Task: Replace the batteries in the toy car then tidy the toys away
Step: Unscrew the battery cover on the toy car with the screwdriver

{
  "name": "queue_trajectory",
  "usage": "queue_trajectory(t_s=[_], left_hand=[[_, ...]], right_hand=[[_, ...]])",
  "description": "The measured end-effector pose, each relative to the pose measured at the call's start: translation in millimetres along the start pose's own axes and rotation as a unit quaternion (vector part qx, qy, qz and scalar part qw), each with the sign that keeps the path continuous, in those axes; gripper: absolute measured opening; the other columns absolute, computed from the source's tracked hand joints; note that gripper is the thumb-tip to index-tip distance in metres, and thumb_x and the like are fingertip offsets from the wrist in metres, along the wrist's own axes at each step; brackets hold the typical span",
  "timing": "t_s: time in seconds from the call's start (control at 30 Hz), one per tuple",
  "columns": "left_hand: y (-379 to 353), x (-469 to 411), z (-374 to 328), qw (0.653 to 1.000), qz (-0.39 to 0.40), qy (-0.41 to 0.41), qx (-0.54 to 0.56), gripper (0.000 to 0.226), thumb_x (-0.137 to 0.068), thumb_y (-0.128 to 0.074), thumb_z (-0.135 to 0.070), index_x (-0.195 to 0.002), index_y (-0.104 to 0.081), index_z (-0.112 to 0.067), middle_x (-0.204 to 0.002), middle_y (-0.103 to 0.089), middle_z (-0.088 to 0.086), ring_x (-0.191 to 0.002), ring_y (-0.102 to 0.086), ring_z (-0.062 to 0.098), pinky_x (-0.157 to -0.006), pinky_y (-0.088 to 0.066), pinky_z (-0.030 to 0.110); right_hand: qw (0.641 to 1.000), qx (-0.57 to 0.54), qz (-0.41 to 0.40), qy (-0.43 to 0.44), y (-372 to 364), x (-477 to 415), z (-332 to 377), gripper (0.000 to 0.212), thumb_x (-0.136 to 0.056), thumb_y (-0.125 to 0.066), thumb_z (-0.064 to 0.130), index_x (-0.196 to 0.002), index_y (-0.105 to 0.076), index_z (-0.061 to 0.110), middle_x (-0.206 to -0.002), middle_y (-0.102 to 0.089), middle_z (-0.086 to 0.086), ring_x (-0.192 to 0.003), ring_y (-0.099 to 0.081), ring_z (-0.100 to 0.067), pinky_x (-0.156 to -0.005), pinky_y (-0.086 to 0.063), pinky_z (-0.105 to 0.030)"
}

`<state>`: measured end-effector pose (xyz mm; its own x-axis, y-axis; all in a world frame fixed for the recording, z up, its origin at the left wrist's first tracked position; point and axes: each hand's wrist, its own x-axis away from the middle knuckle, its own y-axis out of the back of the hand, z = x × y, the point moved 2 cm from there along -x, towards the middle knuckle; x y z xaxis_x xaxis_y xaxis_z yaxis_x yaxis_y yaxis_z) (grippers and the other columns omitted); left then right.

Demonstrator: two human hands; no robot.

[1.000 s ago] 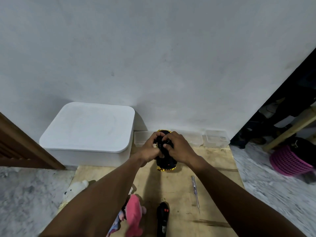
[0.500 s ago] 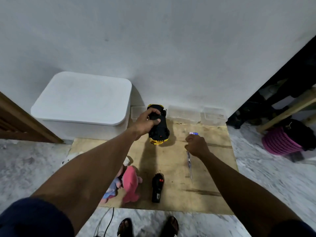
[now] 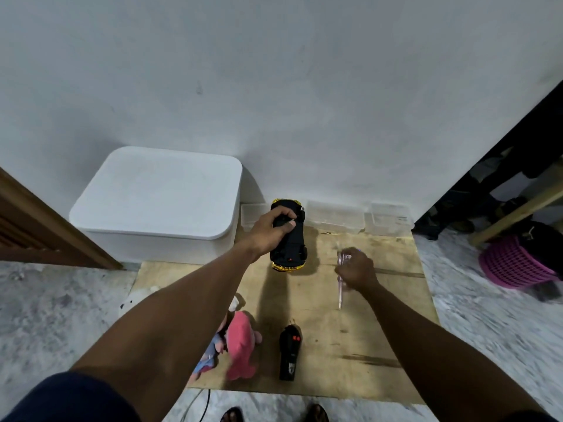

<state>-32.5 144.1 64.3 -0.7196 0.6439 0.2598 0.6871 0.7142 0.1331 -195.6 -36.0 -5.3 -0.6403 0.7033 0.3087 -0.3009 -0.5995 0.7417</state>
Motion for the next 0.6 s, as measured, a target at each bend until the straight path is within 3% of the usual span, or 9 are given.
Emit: queue_trajectory(t_s=[0.1, 0.13, 0.23, 0.33, 0.6], left_hand=[[-0.6, -2.3, -1.2, 1.0, -0.007, -0.002, -0.005, 0.012, -0.097, -0.06, -0.019, -0.091, -0.063, -0.029, -0.098, -0.062, -0.004, -0.09, -0.058, 0.015, -0.077, -0.053, 0.031], [-0.9, -3.2, -2.0, 1.0, -0.01, -0.005, -0.007, 0.014, -0.097, -0.06, -0.02, -0.088, -0.063, -0.031, -0.098, -0.062, -0.004, -0.089, -0.058, 0.016, -0.077, -0.053, 0.033], [-2.2, -4.0, -6.0, 1.0, -0.007, -0.01, -0.009, 0.015, -0.097, -0.059, -0.02, -0.087, -0.062, -0.031, -0.098, -0.062, -0.002, -0.088, -0.058, 0.017, -0.076, -0.051, 0.032], [-3.5, -4.9, -9.0, 1.0, 0.001, -0.008, -0.005, 0.011, -0.097, -0.058, -0.018, -0.092, -0.063, -0.026, -0.097, -0.062, -0.002, -0.086, -0.057, 0.016, -0.073, -0.049, 0.028], [-6.7, -3.7, -13.9, 1.0, 0.005, -0.011, 0.024, 0.013, -0.096, -0.056, -0.014, -0.093, -0.062, -0.025, -0.095, -0.063, -0.001, -0.085, -0.056, 0.016, -0.075, -0.047, 0.03]], right_hand=[[0.987, -0.158, -0.028, 0.025, 27.3, 0.4, 49.5, 0.049, -0.079, -0.066, 0.0, -0.125, -0.06, 0.015, -0.088, -0.066, -0.003, -0.075, -0.068, -0.024, -0.057, -0.059, -0.033], [0.978, -0.201, -0.039, 0.042, 35.2, -0.5, 65.0, 0.053, -0.079, -0.066, -0.002, -0.127, -0.059, 0.018, -0.088, -0.064, -0.001, -0.077, -0.068, -0.025, -0.055, -0.06, -0.034], [0.948, -0.291, -0.068, 0.105, 52.7, -1.5, 104.0, 0.063, -0.078, -0.064, -0.007, -0.13, -0.055, 0.028, -0.096, -0.064, -0.006, -0.083, -0.068, -0.018, -0.063, -0.063, -0.046], [0.911, -0.368, -0.071, 0.171, 62.8, 3.2, 134.2, 0.072, -0.082, -0.062, -0.011, -0.139, -0.048, 0.031, -0.104, -0.06, -0.01, -0.081, -0.067, -0.019, -0.064, -0.063, -0.04], [0.893, -0.363, -0.101, 0.246, 58.5, 17.5, 162.9, 0.073, -0.085, -0.06, -0.011, -0.143, -0.044, 0.031, -0.106, -0.061, -0.012, -0.084, -0.068, -0.029, -0.068, -0.063, -0.043]])
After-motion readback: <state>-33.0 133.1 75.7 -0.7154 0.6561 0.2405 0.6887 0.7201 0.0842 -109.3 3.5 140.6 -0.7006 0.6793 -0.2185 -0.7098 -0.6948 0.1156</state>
